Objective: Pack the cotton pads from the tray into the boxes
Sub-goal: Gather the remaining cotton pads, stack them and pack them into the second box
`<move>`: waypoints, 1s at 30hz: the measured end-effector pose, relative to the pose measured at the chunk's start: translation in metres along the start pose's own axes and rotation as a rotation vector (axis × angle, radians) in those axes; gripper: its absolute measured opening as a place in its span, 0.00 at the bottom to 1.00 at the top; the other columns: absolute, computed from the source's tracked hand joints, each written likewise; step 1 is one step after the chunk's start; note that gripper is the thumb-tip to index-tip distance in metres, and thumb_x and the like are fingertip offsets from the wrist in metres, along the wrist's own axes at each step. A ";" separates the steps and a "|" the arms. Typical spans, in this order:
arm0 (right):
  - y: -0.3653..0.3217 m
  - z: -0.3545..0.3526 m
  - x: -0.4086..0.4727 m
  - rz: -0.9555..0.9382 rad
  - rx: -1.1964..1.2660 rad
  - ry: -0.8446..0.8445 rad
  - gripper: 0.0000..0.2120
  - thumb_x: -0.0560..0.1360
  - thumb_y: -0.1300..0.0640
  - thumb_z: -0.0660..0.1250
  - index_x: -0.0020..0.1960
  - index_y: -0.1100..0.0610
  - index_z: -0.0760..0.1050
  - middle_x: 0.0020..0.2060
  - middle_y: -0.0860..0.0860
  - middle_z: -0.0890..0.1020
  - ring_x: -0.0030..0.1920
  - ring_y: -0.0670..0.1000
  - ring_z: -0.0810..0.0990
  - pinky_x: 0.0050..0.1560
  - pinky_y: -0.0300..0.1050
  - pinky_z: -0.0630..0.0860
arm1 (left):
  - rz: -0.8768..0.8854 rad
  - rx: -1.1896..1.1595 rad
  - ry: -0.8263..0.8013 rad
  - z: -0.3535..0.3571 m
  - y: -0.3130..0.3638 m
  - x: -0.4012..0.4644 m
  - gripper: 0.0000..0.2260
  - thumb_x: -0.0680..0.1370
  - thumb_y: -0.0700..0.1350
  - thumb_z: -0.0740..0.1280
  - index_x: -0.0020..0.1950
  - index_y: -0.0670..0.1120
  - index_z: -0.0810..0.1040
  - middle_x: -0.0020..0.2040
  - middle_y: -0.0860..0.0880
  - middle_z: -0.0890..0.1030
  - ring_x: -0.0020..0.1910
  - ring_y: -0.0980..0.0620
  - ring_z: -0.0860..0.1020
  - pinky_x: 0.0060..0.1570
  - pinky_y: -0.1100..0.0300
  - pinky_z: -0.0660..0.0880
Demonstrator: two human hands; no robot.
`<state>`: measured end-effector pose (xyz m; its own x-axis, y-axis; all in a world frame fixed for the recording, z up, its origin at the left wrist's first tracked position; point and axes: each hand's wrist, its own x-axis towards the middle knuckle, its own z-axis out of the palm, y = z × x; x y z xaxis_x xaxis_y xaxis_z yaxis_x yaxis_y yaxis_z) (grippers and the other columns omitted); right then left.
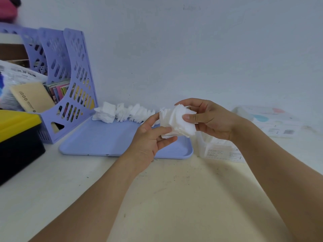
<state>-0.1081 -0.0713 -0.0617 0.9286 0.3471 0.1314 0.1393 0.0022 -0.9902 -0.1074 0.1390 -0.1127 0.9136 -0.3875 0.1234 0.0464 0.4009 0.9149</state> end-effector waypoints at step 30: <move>-0.011 0.008 0.001 0.020 -0.314 0.126 0.10 0.78 0.65 0.70 0.59 0.65 0.79 0.52 0.61 0.83 0.48 0.52 0.85 0.45 0.41 0.82 | -0.025 -0.004 0.088 0.001 -0.004 0.002 0.13 0.79 0.35 0.67 0.63 0.45 0.80 0.58 0.43 0.85 0.54 0.45 0.85 0.52 0.53 0.82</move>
<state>-0.1115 -0.0631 -0.0512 0.9647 0.2254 0.1360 0.2015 -0.2996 -0.9325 -0.1058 0.1355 -0.1158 0.9439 -0.3236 0.0660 0.0715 0.3954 0.9157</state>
